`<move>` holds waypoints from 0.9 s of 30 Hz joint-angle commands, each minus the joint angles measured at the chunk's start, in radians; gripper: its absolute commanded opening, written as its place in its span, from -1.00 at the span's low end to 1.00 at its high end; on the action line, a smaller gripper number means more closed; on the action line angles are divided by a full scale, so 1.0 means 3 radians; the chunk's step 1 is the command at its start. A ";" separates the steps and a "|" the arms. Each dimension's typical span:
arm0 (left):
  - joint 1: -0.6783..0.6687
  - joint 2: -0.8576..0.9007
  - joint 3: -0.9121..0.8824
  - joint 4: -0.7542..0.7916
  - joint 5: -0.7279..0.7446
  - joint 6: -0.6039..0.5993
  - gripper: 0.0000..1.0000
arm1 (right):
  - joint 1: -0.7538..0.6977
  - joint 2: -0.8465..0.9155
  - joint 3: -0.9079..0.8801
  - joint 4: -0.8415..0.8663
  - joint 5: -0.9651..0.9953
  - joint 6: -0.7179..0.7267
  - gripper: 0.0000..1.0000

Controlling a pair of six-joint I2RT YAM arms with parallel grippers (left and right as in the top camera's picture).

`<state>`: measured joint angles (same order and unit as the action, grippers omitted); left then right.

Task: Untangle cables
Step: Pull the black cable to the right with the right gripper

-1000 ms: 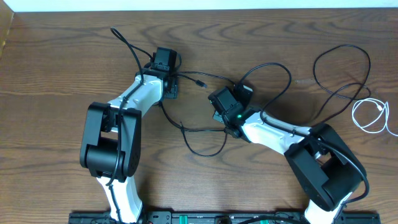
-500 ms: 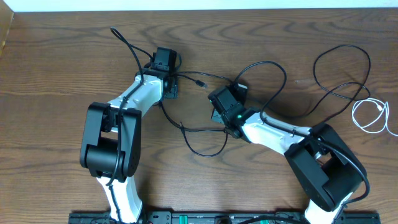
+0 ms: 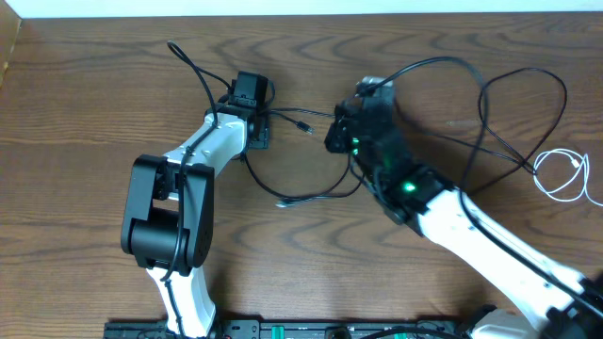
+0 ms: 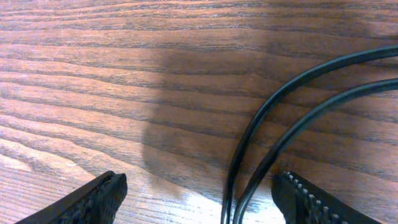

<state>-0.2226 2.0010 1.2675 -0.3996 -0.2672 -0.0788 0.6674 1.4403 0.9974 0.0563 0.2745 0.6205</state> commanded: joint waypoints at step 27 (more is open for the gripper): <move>0.0005 -0.0028 -0.0024 -0.0006 -0.0008 -0.0039 0.61 | -0.1975 -0.0554 0.0006 -0.1218 0.1639 -0.0506 -0.98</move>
<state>-0.2226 2.0010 1.2675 -0.3992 -0.2672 -0.0788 0.1486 1.2678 0.9974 -0.2726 0.8280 0.2657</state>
